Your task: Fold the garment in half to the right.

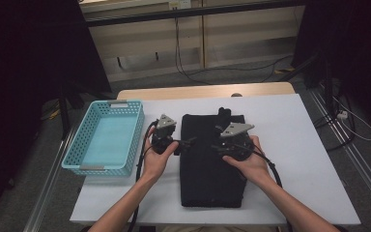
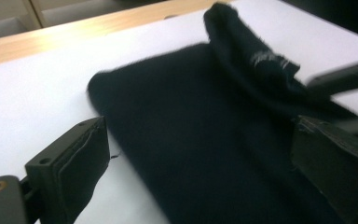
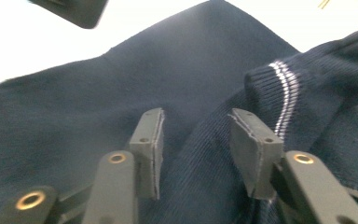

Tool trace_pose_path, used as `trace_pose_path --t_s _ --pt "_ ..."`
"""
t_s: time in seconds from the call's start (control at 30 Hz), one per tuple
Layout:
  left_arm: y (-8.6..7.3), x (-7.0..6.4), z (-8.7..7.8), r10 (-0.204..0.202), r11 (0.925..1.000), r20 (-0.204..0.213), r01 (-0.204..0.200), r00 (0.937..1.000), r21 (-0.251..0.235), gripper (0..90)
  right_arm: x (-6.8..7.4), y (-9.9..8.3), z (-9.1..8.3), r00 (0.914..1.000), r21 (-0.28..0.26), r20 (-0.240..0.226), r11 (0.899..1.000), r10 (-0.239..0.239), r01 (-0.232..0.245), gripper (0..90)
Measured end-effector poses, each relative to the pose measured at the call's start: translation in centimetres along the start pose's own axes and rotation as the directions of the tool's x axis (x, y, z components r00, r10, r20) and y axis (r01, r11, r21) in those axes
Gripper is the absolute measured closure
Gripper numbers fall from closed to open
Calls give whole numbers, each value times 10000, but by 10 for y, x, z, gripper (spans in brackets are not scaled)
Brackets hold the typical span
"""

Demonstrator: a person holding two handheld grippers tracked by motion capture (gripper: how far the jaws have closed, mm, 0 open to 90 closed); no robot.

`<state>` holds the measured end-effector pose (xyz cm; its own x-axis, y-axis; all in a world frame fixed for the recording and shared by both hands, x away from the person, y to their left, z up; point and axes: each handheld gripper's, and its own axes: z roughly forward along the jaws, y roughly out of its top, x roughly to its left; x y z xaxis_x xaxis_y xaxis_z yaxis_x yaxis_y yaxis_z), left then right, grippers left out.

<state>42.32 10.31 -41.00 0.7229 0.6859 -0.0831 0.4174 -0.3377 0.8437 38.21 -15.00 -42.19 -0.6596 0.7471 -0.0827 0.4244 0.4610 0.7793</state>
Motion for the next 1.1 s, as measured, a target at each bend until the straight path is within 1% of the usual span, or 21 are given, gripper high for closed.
trace_pose_path --t_s 0.03,0.07,0.13,0.17,0.23,0.27,0.3,0.37,0.43,0.5,0.53,0.57,0.63,0.67,0.73,0.8,0.83,0.97,1.03,1.07,1.1 --pt "-3 -1 -4 63 10000 -75 -62 10000 71 53 0 0 4 9999 131 162 9999 -33 31 493" --pt "-7 -4 -7 94 9999 -129 -94 9999 46 55 0 -1 7 9997 230 223 9997 -34 29 488" --pt "-15 -10 -12 478 9989 -376 -479 9981 -10 55 -1 -3 11 9997 402 240 9992 23 -32 485" --pt "-19 -14 -12 509 9987 -327 -511 9982 -52 57 -2 -4 13 9995 455 308 9990 -17 3 496" --pt "-25 -19 -8 675 9972 -31 -674 9977 319 59 -2 -7 13 9976 675 611 9973 -319 278 616" --pt "-29 -23 -6 785 9960 -3 -784 9969 439 60 -2 -8 11 9977 711 592 9971 -324 282 675" --pt "-32 -25 -4 916 9939 42 -916 9958 615 60 -3 -9 9 9973 671 677 9974 -292 246 717" --pt "-35 -31 0 1025 9903 252 -1044 9944 921 61 -7 -11 3 9974 588 710 9982 -121 79 803" --pt "-35 -36 0 986 9898 210 -1002 9949 1009 61 -12 -14 -3 9969 474 777 9988 109 -147 854" --pt "-34 -41 -4 697 9929 338 -726 9970 945 64 -18 -18 -9 9958 386 883 9988 261 -296 861" --pt "-33 -43 -6 658 9935 414 -693 9970 906 64 -19 -20 -13 9949 322 944 9987 359 -391 861" --pt "-33 -46 -8 798 9928 458 -835 9958 861 64 -22 -22 -16 9945 240 949 9986 441 -466 859" --pt "-34 -51 -11 1119 9908 324 -1140 9932 731 64 -26 -26 -22 9931 171 1014 9980 586 -606 859" --pt "-35 -52 -12 1171 9900 377 -1196 9924 745 64 -28 -29 -25 9925 194 1056 9977 622 -646 858" --pt "-38 -53 -15 1106 9907 484 -1139 9927 739 64 -31 -34 -28 9905 270 1127 9962 792 -827 859" --pt "-42 -53 -18 1118 9901 444 -1151 9927 800 64 -36 -40 -31 9900 486 1144 9949 820 -880 863" --pt "-44 -51 -19 1193 9887 388 -1223 9921 865 64 -38 -43 -32 9890 596 1206 9939 853 -930 863" --pt "-50 -41 -26 947 9917 178 -959 9953 856 63 -48 -54 -35 9863 832 1205 9889 1129 -1234 863" --pt "-52 -38 -30 851 9929 117 -857 9963 828 63 -50 -56 -36 9860 870 1223 9884 1137 -1248 852" --pt "-53 -37 -33 890 9918 146 -899 9959 903 63 -51 -56 -35 9853 863 1228 9878 1185 -1295 826" --pt "-55 -36 -35 868 9918 169 -880 9961 930 63 -52 -56 -36 9844 847 1293 9877 1197 -1312 765"
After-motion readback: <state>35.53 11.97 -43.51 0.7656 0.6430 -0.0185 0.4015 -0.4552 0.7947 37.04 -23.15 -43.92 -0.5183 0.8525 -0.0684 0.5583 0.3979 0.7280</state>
